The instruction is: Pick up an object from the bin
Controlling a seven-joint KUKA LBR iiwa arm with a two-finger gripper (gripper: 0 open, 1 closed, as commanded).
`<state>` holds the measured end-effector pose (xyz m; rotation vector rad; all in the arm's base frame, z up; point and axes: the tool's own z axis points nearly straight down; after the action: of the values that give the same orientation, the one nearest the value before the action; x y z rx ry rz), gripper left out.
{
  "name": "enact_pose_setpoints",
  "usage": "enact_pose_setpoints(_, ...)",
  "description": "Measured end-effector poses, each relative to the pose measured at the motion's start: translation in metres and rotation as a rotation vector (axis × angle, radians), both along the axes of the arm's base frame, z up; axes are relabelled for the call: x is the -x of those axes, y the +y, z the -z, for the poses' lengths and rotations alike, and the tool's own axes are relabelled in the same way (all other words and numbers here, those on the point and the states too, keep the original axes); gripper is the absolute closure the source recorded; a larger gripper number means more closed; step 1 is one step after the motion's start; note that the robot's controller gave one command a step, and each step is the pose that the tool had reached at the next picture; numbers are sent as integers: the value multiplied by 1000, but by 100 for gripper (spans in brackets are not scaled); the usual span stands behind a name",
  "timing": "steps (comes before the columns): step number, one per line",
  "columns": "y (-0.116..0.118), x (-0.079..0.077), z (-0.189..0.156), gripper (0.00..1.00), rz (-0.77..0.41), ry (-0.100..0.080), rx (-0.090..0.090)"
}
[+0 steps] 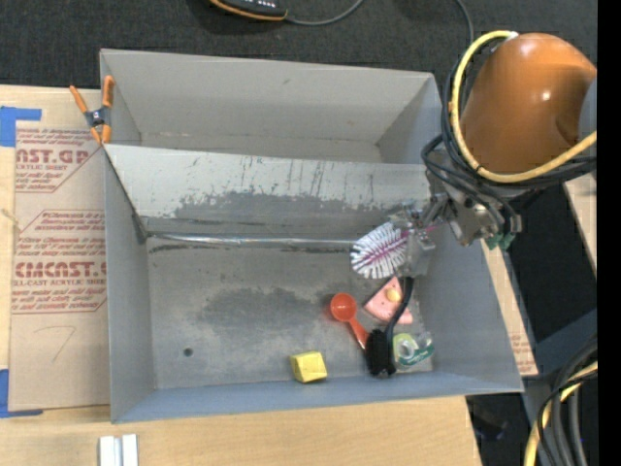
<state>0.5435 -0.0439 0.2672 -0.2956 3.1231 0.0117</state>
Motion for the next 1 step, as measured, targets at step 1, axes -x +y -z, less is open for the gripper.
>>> enact_pose_setpoints(1, 0, 0, 0, 100, 0, 0, 0)
